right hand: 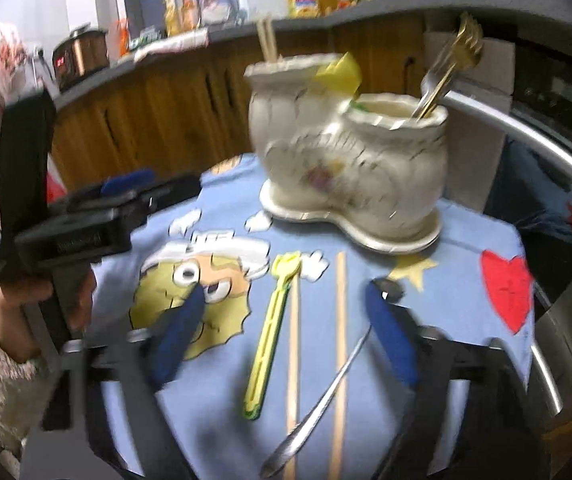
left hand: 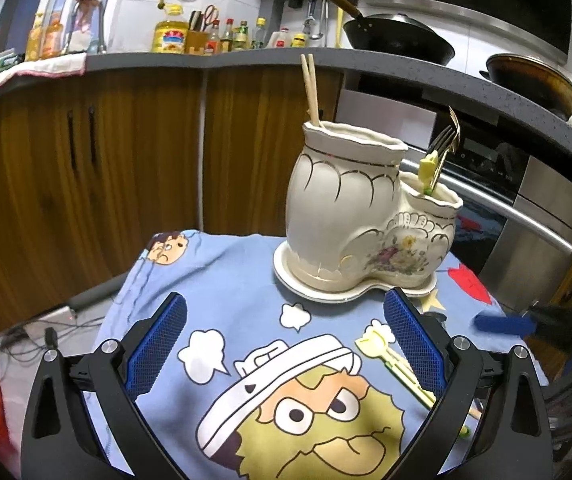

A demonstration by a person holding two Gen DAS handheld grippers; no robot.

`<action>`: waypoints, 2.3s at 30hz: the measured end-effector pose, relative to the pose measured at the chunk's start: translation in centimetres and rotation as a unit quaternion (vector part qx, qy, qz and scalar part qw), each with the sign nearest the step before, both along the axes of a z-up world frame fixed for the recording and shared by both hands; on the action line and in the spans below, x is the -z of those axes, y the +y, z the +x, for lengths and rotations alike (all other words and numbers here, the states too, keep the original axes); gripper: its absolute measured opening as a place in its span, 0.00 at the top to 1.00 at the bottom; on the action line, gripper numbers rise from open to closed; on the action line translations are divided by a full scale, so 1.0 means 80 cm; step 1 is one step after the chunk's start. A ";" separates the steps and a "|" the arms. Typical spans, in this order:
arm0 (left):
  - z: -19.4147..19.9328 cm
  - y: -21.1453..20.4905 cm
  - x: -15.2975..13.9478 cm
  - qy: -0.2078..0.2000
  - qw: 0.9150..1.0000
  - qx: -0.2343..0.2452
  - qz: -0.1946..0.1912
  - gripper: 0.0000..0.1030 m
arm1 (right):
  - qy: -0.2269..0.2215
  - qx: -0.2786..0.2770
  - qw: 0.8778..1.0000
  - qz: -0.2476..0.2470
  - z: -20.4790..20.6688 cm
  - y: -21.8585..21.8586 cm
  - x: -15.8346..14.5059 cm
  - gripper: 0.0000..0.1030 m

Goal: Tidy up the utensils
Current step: 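Grasp the yellow slotted utensil with the right tool, then lower the left tool onto another wooden chopstick and grasp it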

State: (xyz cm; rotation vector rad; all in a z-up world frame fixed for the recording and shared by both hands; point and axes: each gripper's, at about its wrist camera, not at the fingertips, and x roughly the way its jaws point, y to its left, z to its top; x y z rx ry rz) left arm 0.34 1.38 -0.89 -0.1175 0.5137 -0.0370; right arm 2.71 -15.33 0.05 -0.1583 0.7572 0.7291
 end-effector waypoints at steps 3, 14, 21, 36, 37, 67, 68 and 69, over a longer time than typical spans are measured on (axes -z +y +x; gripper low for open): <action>-0.001 -0.004 -0.002 -0.006 1.000 0.007 0.005 0.05 | 0.011 -0.007 1.000 -0.020 0.002 0.012 0.010 0.64; -0.003 0.004 -0.003 -0.010 1.000 0.006 -0.004 0.05 | 0.033 -0.011 0.997 -0.068 0.008 0.040 0.033 0.81; -0.002 0.006 -0.003 -0.010 1.000 0.006 -0.008 0.05 | 0.026 -0.007 0.995 -0.096 0.015 0.055 0.039 0.86; 0.004 -0.015 0.003 0.035 0.999 0.001 -0.029 0.05 | 0.030 0.019 0.999 0.031 0.032 -0.041 -0.029 0.90; 0.005 -0.019 0.004 0.041 0.999 0.003 -0.033 0.05 | 0.026 0.025 0.999 0.035 0.034 -0.048 -0.032 0.90; 0.027 -0.170 0.061 0.200 0.974 0.062 0.091 0.80 | 0.005 0.061 0.995 0.082 0.026 -0.121 -0.044 0.90; 0.028 -0.170 0.061 0.203 0.972 0.068 0.095 0.81 | 0.004 0.061 0.995 0.084 0.025 -0.122 -0.045 0.90; 0.030 -0.168 0.060 0.205 0.971 0.074 0.097 0.81 | 0.002 0.060 0.995 0.085 0.025 -0.123 -0.047 0.90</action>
